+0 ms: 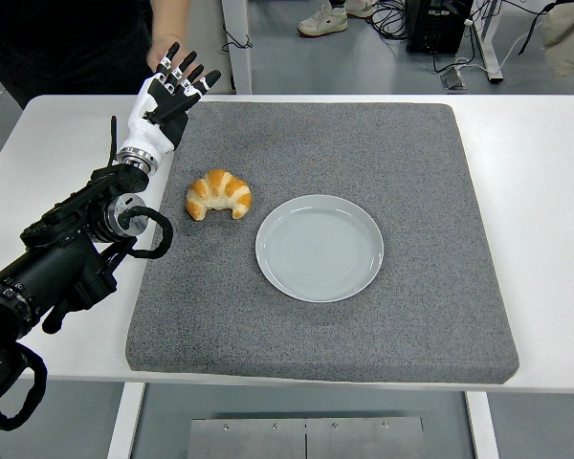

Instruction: Place the bread on the plate

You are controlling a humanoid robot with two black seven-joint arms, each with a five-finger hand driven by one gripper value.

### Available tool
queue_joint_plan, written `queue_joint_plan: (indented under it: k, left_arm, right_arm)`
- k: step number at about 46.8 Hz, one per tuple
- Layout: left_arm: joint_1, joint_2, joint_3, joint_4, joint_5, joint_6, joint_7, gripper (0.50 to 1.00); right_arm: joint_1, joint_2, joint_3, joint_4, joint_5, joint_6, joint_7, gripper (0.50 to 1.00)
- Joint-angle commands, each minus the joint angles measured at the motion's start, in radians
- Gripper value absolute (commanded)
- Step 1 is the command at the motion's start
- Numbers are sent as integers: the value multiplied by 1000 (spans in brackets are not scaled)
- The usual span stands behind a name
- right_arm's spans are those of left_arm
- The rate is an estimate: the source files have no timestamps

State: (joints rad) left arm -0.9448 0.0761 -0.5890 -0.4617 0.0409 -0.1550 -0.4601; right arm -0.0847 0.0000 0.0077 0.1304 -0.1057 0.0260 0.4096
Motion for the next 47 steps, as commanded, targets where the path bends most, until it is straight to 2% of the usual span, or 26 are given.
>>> queue_joint_plan:
  k: [1, 47]
  left_arm:
    - [0, -1, 0, 0, 1, 0, 0, 961]
    - [1, -1, 0, -2, 1, 0, 1, 961]
  right_arm:
    - [0, 0, 0, 0, 0, 0, 0, 1000]
    - [0, 0, 0, 0, 0, 0, 0, 1000]
